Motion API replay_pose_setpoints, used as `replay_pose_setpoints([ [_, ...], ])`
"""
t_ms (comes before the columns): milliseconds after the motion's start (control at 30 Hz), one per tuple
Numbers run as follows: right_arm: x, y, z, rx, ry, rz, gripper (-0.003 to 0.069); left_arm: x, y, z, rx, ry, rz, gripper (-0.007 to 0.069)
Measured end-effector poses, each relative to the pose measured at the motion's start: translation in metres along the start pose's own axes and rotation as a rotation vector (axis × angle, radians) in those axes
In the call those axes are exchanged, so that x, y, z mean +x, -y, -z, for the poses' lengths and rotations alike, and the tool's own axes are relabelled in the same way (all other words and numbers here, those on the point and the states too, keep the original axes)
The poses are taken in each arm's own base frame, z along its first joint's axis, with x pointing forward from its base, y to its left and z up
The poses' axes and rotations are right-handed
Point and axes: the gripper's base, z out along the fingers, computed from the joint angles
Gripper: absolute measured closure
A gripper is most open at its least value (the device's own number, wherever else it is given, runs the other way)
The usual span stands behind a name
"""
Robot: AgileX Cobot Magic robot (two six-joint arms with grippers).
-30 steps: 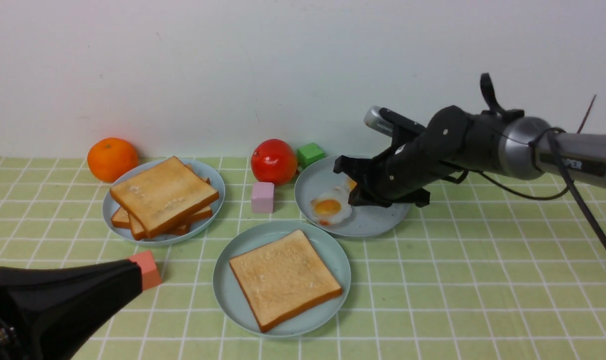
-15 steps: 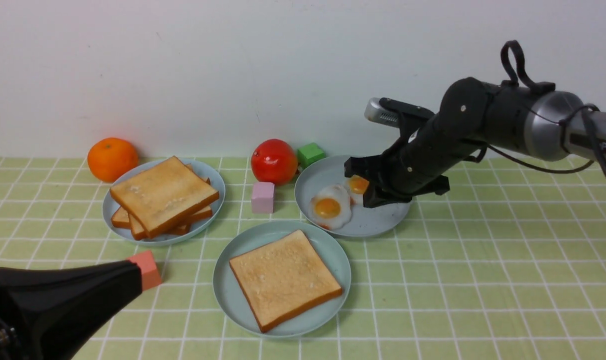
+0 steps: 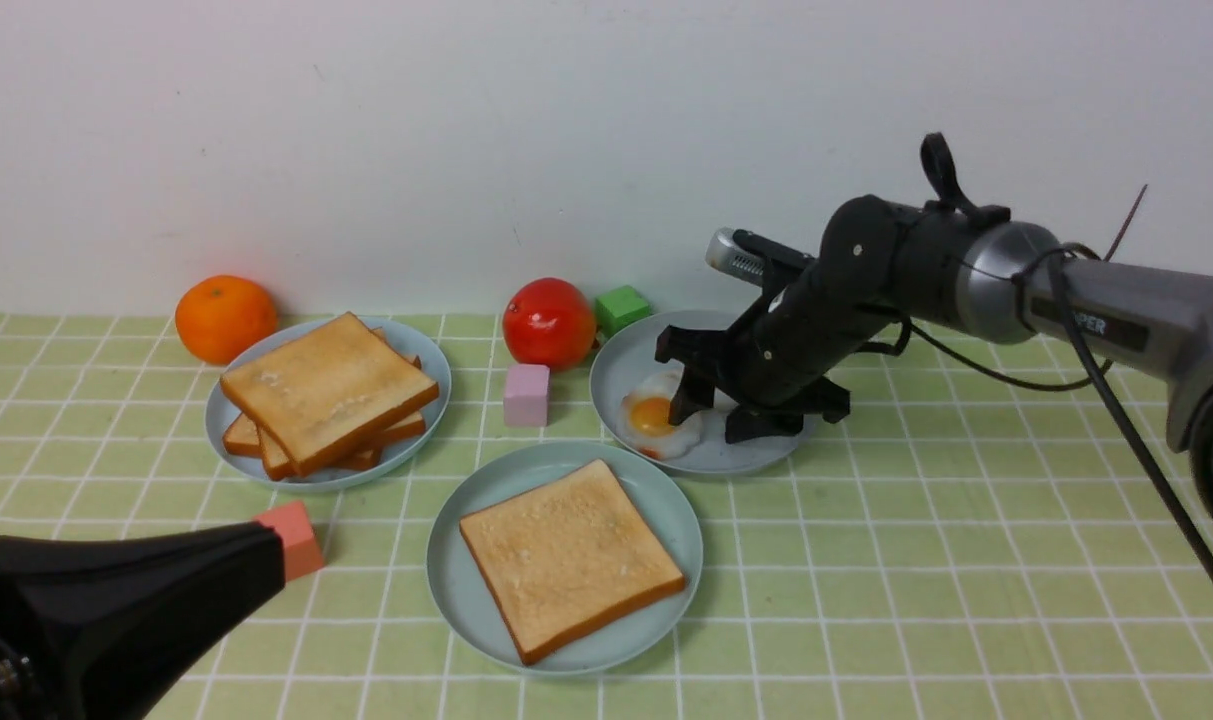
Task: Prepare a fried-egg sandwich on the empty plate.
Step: Use the right arm to grab a fried egg
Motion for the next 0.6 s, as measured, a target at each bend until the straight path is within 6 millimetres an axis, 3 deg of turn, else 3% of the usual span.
replay_pose_setpoints([
  [267,-0.0045,-0.0016,-0.0048,-0.057,0.037,-0.038,0.0234,0.0012,-0.0002,0.0000,-0.002,-0.014,0.000,0.0638],
  [600,-0.0078,-0.0016,-0.0095,-0.058,0.094,0.062,0.0265,0.0013,-0.0002,0.0000,-0.002,-0.015,0.000,0.0636],
])
